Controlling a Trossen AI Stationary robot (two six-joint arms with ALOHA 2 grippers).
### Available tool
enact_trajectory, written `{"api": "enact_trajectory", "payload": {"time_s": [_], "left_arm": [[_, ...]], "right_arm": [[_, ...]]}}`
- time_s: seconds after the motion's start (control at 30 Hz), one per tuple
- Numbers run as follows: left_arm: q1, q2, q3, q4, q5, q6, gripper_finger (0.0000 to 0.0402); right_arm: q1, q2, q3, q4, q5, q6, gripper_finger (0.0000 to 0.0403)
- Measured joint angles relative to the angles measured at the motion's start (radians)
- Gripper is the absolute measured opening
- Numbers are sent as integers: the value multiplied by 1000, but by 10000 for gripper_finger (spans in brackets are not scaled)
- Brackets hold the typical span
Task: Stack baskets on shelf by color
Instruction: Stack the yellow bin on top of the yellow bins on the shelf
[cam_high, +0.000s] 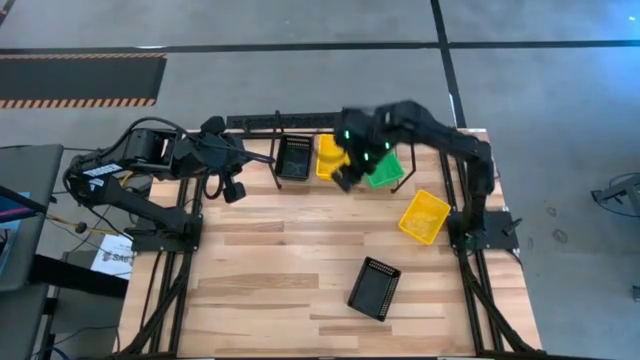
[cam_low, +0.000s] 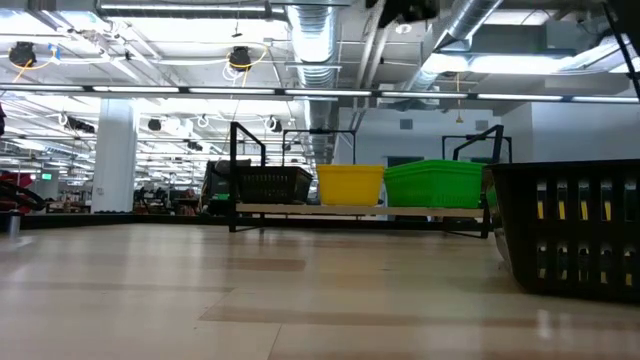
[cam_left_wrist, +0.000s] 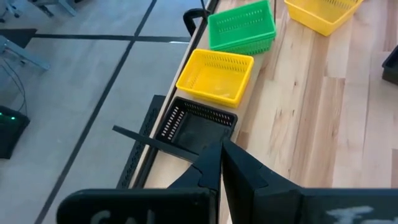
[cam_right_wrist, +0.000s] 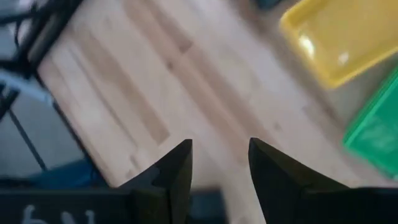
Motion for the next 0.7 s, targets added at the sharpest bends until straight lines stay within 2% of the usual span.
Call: {"api": "enact_trajectory", "payload": {"time_s": [0.27,0.4,0.57,0.7], "left_arm": [[0,0,0,0,-3,10,2],[0,0,0,1,-2,14,2],[0,0,0,-1,-2,16,2],[0,0,0,-3,0,17,2]], "right_arm": [[232,22,4,-7,31,130,171],[324,64,2,-8,35,103,165],[408,151,-1,-7,30,104,158],[432,235,-1,-8,-5,84,151]]}}
